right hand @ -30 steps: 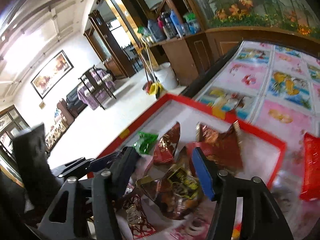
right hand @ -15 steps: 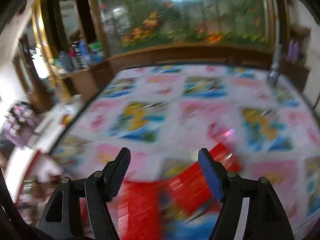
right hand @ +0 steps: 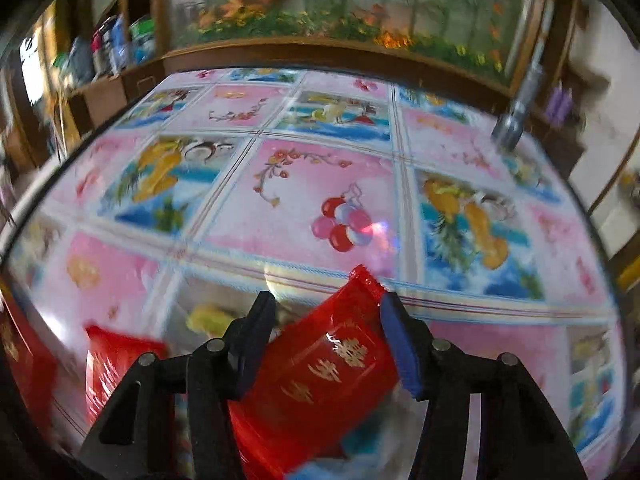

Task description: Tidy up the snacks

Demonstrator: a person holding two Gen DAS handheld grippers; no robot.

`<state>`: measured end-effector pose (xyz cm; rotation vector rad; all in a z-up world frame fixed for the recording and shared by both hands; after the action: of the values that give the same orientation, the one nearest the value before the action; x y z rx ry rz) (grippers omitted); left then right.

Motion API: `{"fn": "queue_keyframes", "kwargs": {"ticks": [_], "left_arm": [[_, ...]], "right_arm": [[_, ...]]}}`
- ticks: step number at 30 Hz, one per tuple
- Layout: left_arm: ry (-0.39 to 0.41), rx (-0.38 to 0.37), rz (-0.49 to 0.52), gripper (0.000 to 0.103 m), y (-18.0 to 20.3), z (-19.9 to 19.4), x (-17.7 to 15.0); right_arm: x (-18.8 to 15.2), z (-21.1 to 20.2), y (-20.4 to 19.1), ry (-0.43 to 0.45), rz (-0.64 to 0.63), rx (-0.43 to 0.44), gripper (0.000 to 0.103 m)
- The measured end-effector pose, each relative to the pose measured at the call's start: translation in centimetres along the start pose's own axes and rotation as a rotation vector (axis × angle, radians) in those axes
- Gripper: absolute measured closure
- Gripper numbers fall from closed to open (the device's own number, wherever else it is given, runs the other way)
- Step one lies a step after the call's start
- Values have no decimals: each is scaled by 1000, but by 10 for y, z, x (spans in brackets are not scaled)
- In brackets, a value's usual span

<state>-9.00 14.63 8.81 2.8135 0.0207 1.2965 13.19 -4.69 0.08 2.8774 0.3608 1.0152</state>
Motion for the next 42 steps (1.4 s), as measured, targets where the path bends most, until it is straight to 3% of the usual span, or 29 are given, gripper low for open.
{"fn": "queue_keyframes", "kwargs": {"ticks": [9,16,18,22,25,29,31,32,35,42], "left_arm": [[-67,-30,61,29,67,42,25],[-153,45,29,29,97,98,35],[-184,84,21,29,100,119,35],[-205,113,-23,29,100,142,36],[-241,129,-46,29,105,161,34],[-246,175,-56,29,105,177,31],[-228,159,-79,29,102,179,27],[-232,153,-87,31,101,180,27],[-218,108,-73,56,103,175,26],[-214,47,1,57,119,153,7]], "right_arm": [[-50,-33,32,-11,-87,90,47],[-96,-60,77,-1,-140,208,46],[-102,-67,92,-12,-108,266,46],[-101,-75,143,-8,139,375,39],[-102,-72,164,-16,260,350,38],[-102,-66,170,-41,309,309,38],[-102,-67,169,-37,314,314,38],[-102,-68,169,-30,317,315,38],[-104,-68,173,-28,325,317,38],[-106,-59,174,-46,333,305,38]]}}
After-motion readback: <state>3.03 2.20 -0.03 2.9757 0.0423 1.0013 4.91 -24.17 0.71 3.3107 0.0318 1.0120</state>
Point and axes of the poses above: each gripper's, at about its wrist camera, not at the fingertips, and z roughly the way its jaws point, y to its right, x to its top, the point moved 1 cm from there along z, roughly the way its jaws point, and after that the axes turned 2 degrees about -z, right-handed, at the moved point
